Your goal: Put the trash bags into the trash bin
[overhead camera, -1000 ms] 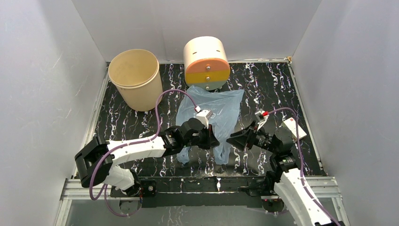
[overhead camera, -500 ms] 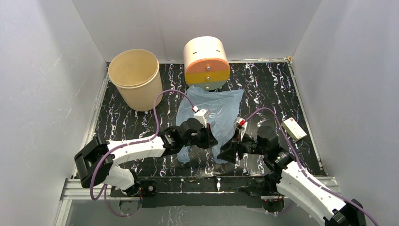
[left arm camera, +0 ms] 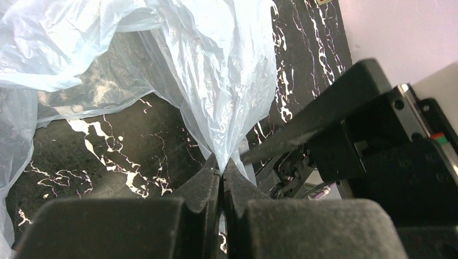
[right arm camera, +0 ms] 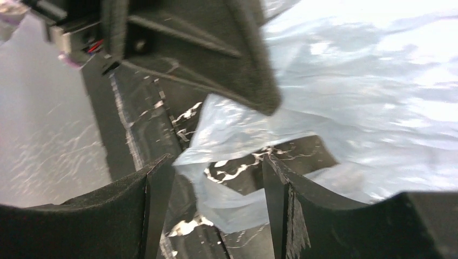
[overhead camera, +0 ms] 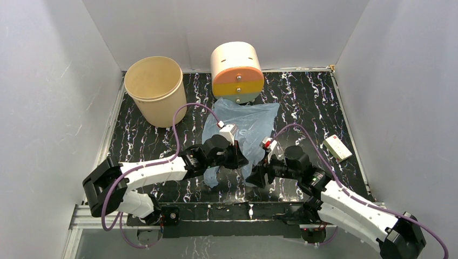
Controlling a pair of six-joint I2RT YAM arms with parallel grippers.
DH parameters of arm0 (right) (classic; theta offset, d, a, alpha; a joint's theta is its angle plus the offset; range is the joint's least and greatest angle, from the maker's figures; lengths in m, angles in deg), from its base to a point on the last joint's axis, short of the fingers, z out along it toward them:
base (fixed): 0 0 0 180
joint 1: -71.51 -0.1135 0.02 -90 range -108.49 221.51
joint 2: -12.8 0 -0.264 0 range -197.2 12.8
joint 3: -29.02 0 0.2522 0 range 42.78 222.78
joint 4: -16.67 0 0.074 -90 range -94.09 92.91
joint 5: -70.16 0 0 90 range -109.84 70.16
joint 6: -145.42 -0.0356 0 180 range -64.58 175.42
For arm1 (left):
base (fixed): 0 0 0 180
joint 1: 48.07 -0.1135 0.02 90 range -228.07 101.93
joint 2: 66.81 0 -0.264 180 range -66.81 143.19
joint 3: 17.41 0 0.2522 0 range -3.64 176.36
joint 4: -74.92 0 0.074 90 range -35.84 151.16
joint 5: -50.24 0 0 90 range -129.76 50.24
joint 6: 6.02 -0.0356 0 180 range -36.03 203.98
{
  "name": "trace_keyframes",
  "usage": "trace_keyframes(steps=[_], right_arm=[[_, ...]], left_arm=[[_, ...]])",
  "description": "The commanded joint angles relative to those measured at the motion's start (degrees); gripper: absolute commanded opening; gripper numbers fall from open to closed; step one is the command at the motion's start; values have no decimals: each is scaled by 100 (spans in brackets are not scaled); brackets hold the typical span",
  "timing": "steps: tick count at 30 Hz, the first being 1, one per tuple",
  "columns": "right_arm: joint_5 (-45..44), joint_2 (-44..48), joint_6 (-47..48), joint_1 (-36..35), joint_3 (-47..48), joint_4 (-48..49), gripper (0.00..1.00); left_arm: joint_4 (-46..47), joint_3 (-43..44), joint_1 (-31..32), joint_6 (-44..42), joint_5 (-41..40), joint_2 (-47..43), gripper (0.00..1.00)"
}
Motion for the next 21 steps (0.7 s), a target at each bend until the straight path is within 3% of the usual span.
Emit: trace_keyframes(steps=[1,7,11,16,21], right_arm=[[-1210,303,-56,-48,235,254,70],[74,-7,-263,-78,18,913,65],[-565,-194,-288,-392,17,984,61],[-736,-222,-191,-561,-207,1109,65],[-1424,-198,-473,-633,-445,1361,63]], left_arm=[[58,-29,-22,-5,-40,-305,1],[155,-6,-22,24,-40,-325,0],[171,6,-22,42,-40,-324,0],[156,-27,-31,53,-61,-413,0],[162,-53,-31,84,-109,-424,0]])
